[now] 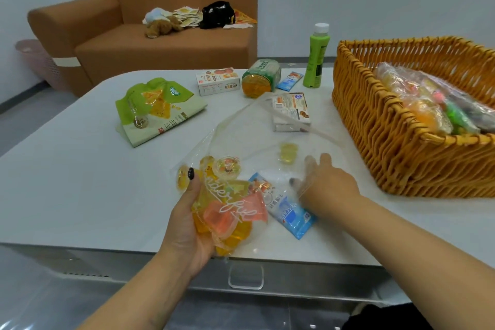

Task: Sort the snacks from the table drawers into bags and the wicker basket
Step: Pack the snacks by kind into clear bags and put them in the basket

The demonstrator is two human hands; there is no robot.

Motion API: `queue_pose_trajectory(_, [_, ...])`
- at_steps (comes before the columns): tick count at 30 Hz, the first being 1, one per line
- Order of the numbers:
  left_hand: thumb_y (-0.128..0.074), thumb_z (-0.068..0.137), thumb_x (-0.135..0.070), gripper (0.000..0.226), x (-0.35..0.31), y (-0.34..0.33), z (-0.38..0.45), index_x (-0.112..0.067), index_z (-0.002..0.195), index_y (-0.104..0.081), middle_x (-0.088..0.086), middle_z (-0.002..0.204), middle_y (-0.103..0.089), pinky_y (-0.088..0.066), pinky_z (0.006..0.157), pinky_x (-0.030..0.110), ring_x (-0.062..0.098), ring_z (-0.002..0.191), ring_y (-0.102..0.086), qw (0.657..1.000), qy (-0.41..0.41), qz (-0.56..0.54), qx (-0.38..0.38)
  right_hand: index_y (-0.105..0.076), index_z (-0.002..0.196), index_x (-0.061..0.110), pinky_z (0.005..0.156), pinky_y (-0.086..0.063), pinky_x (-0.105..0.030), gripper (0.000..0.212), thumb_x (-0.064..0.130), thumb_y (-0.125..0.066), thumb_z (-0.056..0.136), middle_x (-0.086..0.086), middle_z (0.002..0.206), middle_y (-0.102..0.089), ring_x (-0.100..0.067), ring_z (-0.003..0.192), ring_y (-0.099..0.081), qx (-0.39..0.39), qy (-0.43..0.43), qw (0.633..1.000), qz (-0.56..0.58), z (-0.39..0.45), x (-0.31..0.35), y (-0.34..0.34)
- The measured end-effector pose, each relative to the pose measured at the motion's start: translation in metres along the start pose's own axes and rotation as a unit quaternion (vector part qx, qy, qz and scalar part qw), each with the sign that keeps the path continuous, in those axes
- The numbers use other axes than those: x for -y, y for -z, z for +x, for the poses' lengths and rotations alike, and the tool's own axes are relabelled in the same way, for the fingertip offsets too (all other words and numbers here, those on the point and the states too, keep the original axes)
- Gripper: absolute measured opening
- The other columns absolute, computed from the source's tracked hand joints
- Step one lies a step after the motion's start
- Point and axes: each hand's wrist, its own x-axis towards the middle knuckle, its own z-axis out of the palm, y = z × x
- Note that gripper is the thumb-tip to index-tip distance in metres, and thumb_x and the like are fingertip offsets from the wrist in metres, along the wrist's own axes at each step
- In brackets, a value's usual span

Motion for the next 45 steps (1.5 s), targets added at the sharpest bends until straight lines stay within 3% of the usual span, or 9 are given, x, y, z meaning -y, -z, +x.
queue_pose_trajectory(5, [-0.055,0.08,-0.054,0.053,0.001,0.003,0.003,-0.012,0.109,-0.072,0.018,0.106,-0.073,-0.061,0.066,0.042,0.032,0.088,-0.073,1.0,0.003,0.008,0.003,-0.054,0.114,0.004,0.07,-0.047,-0.036,0.028,0.022,-0.04,0.1,-0.01,0.095,-0.055,-0.027,0.083,-0.057,0.004,0.009,0.989,0.148,0.021,-0.014,0.019])
queue_pose_trajectory(10, [-0.057,0.077,-0.051,0.05,0.001,0.004,0.002,-0.012,0.101,-0.076,0.018,0.103,-0.073,-0.061,0.065,0.041,0.031,0.085,-0.073,1.0,0.0,0.014,0.028,-0.074,0.098,0.015,0.051,-0.043,-0.022,0.021,0.023,-0.055,0.094,-0.01,0.098,-0.062,-0.02,0.074,-0.05,0.064,-0.01,0.842,0.536,0.0,-0.024,0.101])
queue_pose_trajectory(13, [-0.057,0.074,-0.048,0.055,0.001,0.003,0.002,-0.011,0.114,-0.067,0.018,0.106,-0.073,-0.061,0.068,0.042,0.032,0.089,-0.073,0.999,0.001,0.035,0.038,-0.078,0.093,0.013,0.052,-0.042,-0.027,0.022,0.027,-0.065,0.081,-0.004,0.093,-0.07,-0.022,0.072,-0.051,0.139,0.114,0.828,0.531,-0.022,-0.03,0.131])
queue_pose_trajectory(16, [-0.073,0.068,-0.055,0.062,0.003,0.003,0.002,-0.011,0.111,-0.071,0.018,0.108,-0.072,-0.06,0.066,0.041,0.033,0.093,-0.072,0.996,-0.011,0.07,0.052,-0.077,0.1,0.019,0.078,-0.046,-0.061,0.037,0.041,-0.067,0.071,0.004,0.093,-0.072,-0.046,0.09,-0.053,0.268,0.226,0.844,0.407,-0.038,-0.029,0.144])
queue_pose_trajectory(18, [-0.09,0.044,-0.056,0.072,0.004,0.002,0.002,-0.016,0.101,-0.078,0.019,0.109,-0.072,-0.059,0.066,0.041,0.035,0.095,-0.072,0.992,-0.012,0.094,0.083,-0.074,0.108,0.021,0.076,-0.051,-0.056,0.035,0.04,-0.061,0.082,0.01,0.095,-0.07,-0.039,0.092,-0.058,0.303,0.254,0.841,0.37,-0.043,-0.022,0.146])
queue_pose_trajectory(21, [-0.094,0.032,-0.055,0.074,0.005,0.002,0.002,-0.019,0.095,-0.079,0.019,0.108,-0.072,-0.059,0.066,0.041,0.035,0.095,-0.072,0.988,-0.009,0.11,0.108,-0.072,0.107,0.025,0.056,-0.053,-0.021,0.022,0.028,-0.053,0.095,-0.001,0.095,-0.071,-0.014,0.072,-0.064,0.231,0.208,0.86,0.404,-0.041,0.005,0.134])
queue_pose_trajectory(35, [-0.094,0.04,-0.047,0.07,-0.002,0.013,0.004,-0.011,0.098,-0.079,0.018,0.104,-0.073,-0.059,0.075,0.046,0.033,0.089,-0.073,0.996,0.004,0.015,0.087,-0.069,0.102,0.018,0.076,-0.058,-0.023,0.024,0.019,-0.075,0.079,0.001,0.098,-0.071,-0.01,0.089,-0.067,0.073,0.178,0.909,0.37,-0.031,0.051,0.115])
queue_pose_trajectory(40, [-0.087,0.053,-0.054,0.068,0.0,0.02,0.007,-0.01,0.103,-0.077,0.017,0.105,-0.072,-0.058,0.078,0.045,0.032,0.088,-0.071,0.997,0.013,-0.016,0.078,-0.062,0.092,-0.003,0.062,-0.059,-0.021,0.008,-0.008,-0.061,0.086,-0.018,0.091,-0.071,-0.019,0.076,-0.074,0.157,0.175,0.8,0.552,-0.04,0.057,0.126])
queue_pose_trajectory(45, [-0.073,0.068,-0.056,0.063,0.0,0.015,0.008,-0.009,0.109,-0.074,0.018,0.107,-0.072,-0.059,0.069,0.042,0.033,0.084,-0.071,0.997,-0.017,-0.061,0.033,-0.065,0.088,0.001,0.067,-0.061,-0.032,0.019,-0.012,-0.051,0.087,-0.016,0.088,-0.072,-0.023,0.078,-0.073,-0.014,0.19,0.73,0.656,-0.034,0.051,0.138])
